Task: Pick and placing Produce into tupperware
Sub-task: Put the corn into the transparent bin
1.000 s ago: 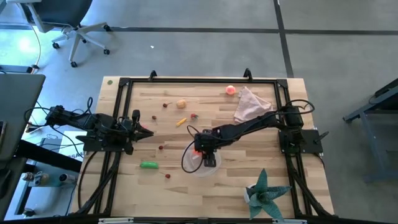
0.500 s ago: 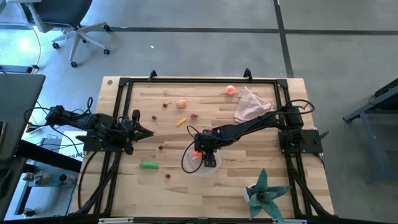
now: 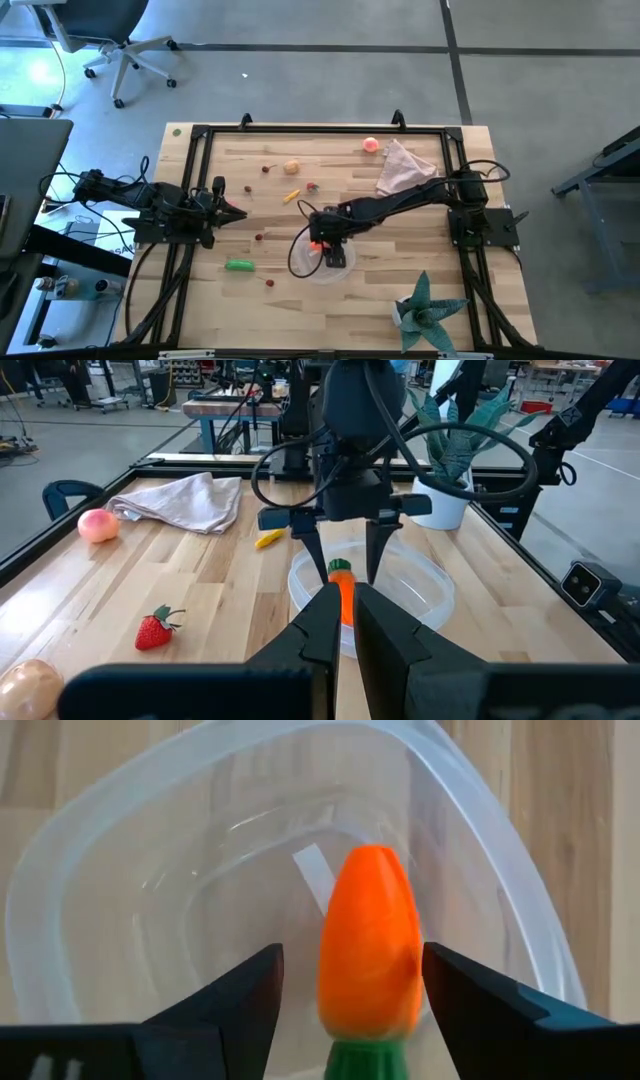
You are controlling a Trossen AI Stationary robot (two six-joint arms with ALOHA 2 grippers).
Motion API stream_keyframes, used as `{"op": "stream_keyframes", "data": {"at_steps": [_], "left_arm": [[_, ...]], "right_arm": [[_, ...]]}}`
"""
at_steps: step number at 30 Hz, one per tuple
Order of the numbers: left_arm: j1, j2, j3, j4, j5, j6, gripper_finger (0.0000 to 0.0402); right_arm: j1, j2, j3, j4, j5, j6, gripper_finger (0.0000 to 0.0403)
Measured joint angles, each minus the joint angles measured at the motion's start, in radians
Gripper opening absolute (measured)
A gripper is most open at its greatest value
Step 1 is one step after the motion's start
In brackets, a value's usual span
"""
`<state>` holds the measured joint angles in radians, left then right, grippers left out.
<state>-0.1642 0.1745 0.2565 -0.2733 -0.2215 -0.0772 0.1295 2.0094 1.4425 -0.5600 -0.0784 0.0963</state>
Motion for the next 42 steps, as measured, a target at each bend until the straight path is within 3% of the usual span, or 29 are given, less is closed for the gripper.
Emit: {"op": "stream_keyframes", "data": {"at_steps": [9,17,22,30,35,42], "left_arm": [[0.000,0.000,0.000,0.000,0.000,0.000,0.0021],[0.000,0.000,0.000,0.000,0.000,0.000,0.0021],[0.000,0.000,0.000,0.000,0.000,0.000,0.0021],[0.000,0.000,0.000,0.000,0.000,0.000,0.0021],[0.000,0.000,0.000,0.000,0.000,0.000,0.0021],[0.000,0.000,0.000,0.000,0.000,0.000,0.0021]], "right_arm": [[0.000,0.000,0.118,-0.193,0.037,0.035,0.0232],[0.004,-0.001,0.277,-0.405,0.177,0.063,0.0232],[0.002,-0.050,0.295,-0.469,0.245,0.110,0.0232],[-0.032,-0.219,0.124,-0.493,0.295,0.308,0.0232],[-0.077,-0.347,-0.081,-0.491,0.229,0.520,0.0232],[-0.174,-0.477,-0.350,-0.344,0.099,0.579,0.0232]]}}
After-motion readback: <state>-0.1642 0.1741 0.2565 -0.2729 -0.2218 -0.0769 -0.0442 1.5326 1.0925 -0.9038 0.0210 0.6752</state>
